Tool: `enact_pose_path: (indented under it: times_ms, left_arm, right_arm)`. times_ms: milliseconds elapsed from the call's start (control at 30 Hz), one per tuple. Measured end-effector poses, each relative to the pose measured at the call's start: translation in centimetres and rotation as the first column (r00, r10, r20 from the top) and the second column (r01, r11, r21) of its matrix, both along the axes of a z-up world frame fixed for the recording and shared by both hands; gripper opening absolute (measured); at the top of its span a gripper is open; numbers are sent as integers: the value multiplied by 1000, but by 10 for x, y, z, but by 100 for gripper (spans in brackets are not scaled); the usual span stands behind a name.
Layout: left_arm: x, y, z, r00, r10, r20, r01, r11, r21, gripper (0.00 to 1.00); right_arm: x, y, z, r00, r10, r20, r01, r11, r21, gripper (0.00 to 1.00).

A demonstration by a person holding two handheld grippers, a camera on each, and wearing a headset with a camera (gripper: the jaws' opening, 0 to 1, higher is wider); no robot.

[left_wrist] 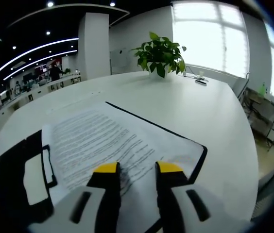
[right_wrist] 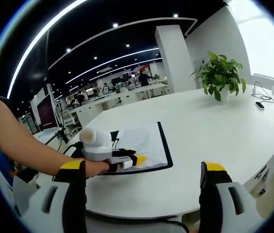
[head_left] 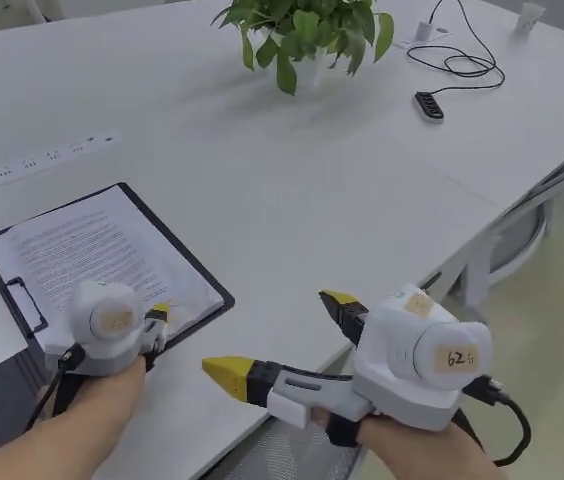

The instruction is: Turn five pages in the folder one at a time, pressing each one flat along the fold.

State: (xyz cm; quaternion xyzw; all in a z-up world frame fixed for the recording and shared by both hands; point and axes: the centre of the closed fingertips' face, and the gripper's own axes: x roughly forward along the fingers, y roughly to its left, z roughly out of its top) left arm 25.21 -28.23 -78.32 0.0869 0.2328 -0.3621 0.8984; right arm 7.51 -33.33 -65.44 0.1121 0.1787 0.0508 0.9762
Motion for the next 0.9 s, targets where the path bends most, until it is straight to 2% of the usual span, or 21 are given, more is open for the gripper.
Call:
enact_pose_path:
  times_ms: [233, 300, 333, 367, 467, 567, 767, 833, 900]
  left_arm:
    - [-1, 0, 2, 1000, 1, 6, -1, 1000, -2, 21]
    - [0, 3, 1, 1000, 11, 5, -11, 1000, -8, 11]
    - [0, 3, 1, 1000, 10, 4, -10, 1000, -12, 11]
    - [0, 2, 2, 1000, 2, 14, -2, 1000, -5, 10]
    - [3, 5, 1, 1000, 15, 3, -15, 1000, -12, 5]
    - [2, 5, 1, 1000, 1, 5, -1, 1000, -8, 4]
    - [1, 5, 2, 1000, 15, -17, -15, 999, -30, 3]
    - [1, 5, 1, 1000, 16, -23, -17, 999, -34, 3]
    - [1, 5, 1, 999, 15, -28, -16, 999, -35, 3]
  right_arm:
    - [8, -2, 3, 1000, 7, -20, -7, 1000, -10, 94]
    - [12, -5, 6, 1000, 5, -22, -6, 1000, -27, 93]
    - [13, -6, 6, 1000, 6, -26, -7, 999, -32, 92]
    - [16, -9, 7, 1000, 5, -28, -6, 999, -35, 91]
    - [26, -15, 4, 998, -5, -63, 2, 999, -40, 87]
    - [42, -15, 5, 998, 4, -66, -6, 1000, -30, 84]
    - [79, -3, -9, 990, 55, -133, -54, 999, 10, 69]
    - [88, 1, -20, 984, 65, -165, -59, 998, 37, 62]
    - [96, 2, -31, 981, 65, -183, -58, 997, 41, 57]
